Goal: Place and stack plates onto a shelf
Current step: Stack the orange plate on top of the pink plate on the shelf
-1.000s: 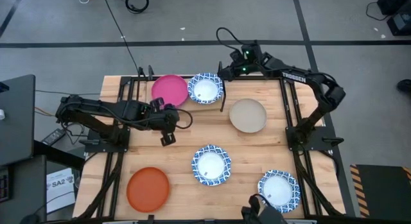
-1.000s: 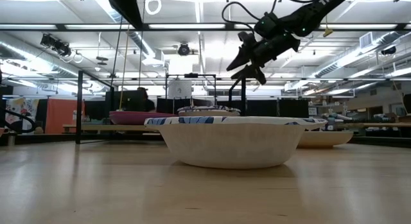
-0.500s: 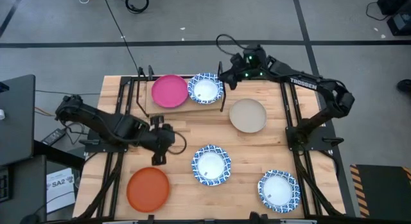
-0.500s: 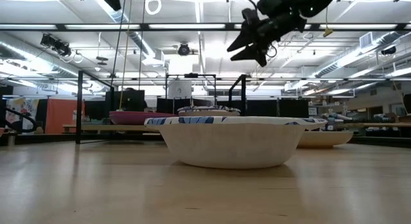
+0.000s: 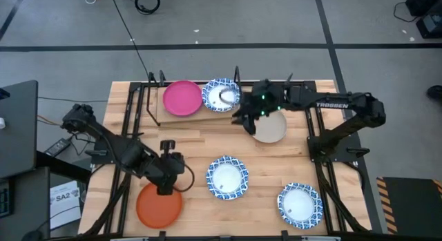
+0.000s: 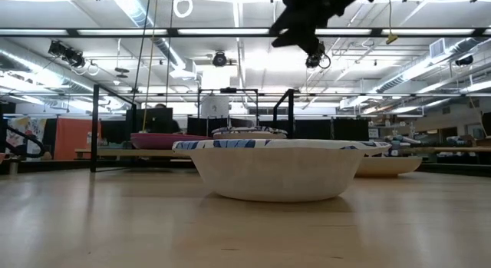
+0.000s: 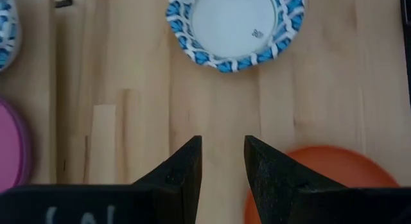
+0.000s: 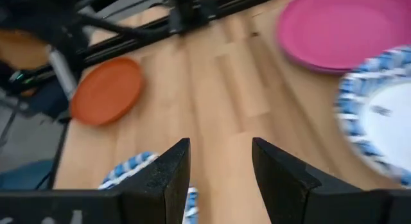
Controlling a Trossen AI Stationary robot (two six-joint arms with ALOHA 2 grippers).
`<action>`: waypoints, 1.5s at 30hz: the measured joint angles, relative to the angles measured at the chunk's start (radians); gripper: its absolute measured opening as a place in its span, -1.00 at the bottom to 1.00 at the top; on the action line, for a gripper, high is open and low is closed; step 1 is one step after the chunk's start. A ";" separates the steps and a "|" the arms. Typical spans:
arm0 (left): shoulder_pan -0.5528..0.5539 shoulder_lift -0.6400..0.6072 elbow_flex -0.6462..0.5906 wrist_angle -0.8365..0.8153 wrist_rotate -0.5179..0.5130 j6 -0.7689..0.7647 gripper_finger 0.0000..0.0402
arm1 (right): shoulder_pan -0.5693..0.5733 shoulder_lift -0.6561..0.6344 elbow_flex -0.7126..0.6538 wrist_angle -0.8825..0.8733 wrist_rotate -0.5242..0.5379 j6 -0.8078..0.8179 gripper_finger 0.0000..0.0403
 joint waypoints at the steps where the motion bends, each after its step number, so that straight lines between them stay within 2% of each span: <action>1: -0.005 0.000 -0.013 0.006 0.000 0.000 -0.39 | 0.027 0.001 0.000 0.002 0.008 0.000 -0.15; 9: -0.004 0.000 -0.217 0.088 0.099 -0.007 -0.39 | 0.224 0.005 0.000 0.001 0.101 0.000 -0.15; 17: -0.004 0.000 -0.407 0.278 0.207 -0.008 -0.39 | 0.324 0.005 0.000 0.003 0.111 0.003 -0.15; 24: -0.004 0.000 -0.520 0.407 0.219 -0.008 -0.39 | 0.341 0.005 0.000 0.006 0.124 0.003 -0.15; 31: -0.005 0.000 -0.585 0.493 0.291 -0.008 -0.39 | 0.341 0.005 0.000 0.007 0.129 0.002 -0.15; 45: -0.004 -0.001 -0.707 0.681 0.299 -0.009 -0.39 | 0.341 0.006 0.000 0.006 0.129 0.001 -0.15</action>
